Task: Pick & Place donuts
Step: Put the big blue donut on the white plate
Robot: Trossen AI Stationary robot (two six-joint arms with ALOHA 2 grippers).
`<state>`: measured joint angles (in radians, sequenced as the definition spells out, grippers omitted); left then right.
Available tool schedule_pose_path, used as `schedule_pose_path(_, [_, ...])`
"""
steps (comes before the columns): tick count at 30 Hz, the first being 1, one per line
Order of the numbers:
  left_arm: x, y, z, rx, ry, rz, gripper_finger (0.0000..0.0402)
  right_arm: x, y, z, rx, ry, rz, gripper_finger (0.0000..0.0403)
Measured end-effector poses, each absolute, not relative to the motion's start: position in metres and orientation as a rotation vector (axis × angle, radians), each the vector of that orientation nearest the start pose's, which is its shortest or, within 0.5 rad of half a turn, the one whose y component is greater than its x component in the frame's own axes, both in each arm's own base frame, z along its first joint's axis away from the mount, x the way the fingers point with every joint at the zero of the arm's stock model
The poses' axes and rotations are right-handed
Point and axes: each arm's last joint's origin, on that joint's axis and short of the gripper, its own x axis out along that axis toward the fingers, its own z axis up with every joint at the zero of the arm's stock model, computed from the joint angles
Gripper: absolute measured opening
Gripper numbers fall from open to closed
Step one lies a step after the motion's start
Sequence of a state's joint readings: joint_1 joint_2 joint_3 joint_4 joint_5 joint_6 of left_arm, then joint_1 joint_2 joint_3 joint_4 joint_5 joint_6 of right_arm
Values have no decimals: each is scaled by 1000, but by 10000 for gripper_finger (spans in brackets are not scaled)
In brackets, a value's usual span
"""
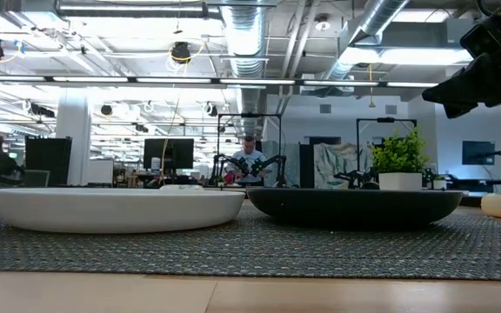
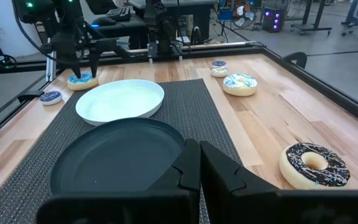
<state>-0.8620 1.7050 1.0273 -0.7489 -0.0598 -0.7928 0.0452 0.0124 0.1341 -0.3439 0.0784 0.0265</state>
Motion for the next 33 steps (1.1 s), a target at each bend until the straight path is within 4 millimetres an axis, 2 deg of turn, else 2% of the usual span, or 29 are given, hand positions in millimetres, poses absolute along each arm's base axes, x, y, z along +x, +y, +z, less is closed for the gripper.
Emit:
schedule_pose_path(7, [189, -218, 152, 22, 1447, -74, 194, 86, 2, 175, 13, 221, -36, 0])
schedule_pose_path(14, [189, -216, 151, 30, 1435, -50, 188, 86, 2, 175, 13, 221, -36, 0])
schedule_pose_path(24, [188, -217, 151, -5, 1472, -58, 79, 86, 2, 175, 13, 221, -36, 0])
schedule_pose_path(29, [190, -218, 163, -11, 1514, -43, 57, 86, 2, 175, 13, 221, -36, 0])
schedule_pose_path(33, [200, -213, 192, -8, 1511, -2, 58, 86, 2, 175, 13, 221, -36, 0])
